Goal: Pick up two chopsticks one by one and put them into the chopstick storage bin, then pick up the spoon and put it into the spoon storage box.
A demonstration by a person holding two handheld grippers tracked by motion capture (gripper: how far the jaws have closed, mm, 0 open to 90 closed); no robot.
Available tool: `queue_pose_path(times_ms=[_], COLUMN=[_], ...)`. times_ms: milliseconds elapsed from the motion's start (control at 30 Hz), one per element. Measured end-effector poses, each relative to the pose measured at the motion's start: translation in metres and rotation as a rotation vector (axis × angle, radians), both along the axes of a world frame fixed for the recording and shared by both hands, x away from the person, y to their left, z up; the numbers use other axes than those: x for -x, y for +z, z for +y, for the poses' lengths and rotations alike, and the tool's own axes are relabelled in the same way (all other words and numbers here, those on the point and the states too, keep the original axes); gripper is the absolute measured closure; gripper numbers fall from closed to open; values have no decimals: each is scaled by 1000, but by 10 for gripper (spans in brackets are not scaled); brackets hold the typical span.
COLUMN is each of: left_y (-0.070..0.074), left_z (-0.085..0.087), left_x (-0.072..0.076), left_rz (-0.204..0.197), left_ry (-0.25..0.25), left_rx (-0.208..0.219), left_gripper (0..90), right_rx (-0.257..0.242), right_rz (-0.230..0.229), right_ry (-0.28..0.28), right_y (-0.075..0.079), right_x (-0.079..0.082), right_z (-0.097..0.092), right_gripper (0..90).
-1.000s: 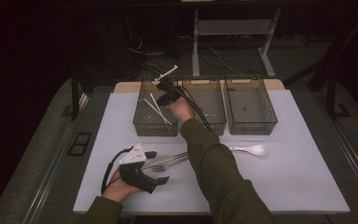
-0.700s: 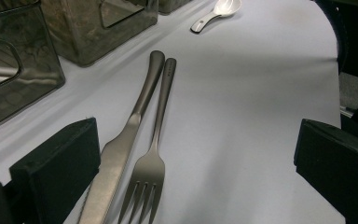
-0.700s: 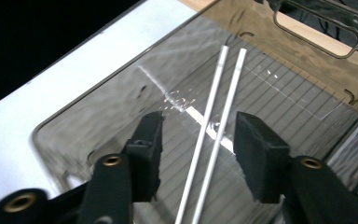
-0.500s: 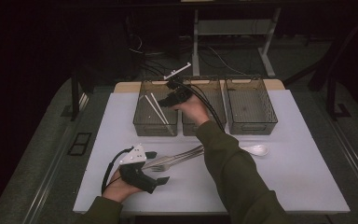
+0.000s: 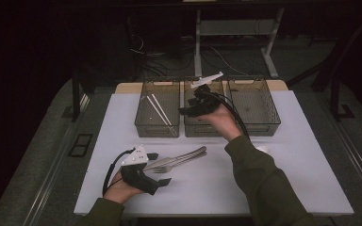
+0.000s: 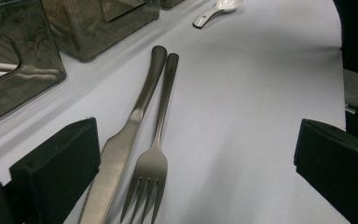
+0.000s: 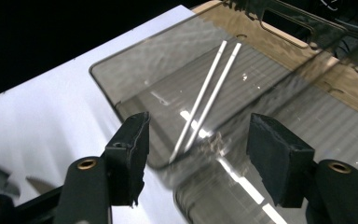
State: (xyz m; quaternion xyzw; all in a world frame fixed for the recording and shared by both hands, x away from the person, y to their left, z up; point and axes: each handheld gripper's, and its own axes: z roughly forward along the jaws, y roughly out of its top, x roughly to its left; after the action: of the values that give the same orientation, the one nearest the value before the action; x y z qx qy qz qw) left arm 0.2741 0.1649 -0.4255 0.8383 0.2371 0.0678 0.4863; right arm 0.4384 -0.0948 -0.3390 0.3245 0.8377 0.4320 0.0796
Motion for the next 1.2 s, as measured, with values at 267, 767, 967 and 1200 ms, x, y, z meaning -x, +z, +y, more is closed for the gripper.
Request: queue_pose_path(times_ms=[267, 767, 967, 1200], left_y=[0, -1, -1, -2], left_z=[0, -1, 0, 1], left_x=[0, 0, -1, -2], left_rz=[2, 1, 4, 5], left_ry=[1, 10, 10, 12], left_rx=[-1, -4, -7, -4], left_gripper=[0, 0, 0, 0], right_rx=[-23, -70, -69, -55], right_rz=[-6, -8, -16, -7], right_ry=[19, 29, 37, 17], right_y=[-3, -17, -25, -35], right_x=[23, 68, 85, 100], right_z=[-34, -89, -106, -129], right_gripper=[365, 361, 361, 368])
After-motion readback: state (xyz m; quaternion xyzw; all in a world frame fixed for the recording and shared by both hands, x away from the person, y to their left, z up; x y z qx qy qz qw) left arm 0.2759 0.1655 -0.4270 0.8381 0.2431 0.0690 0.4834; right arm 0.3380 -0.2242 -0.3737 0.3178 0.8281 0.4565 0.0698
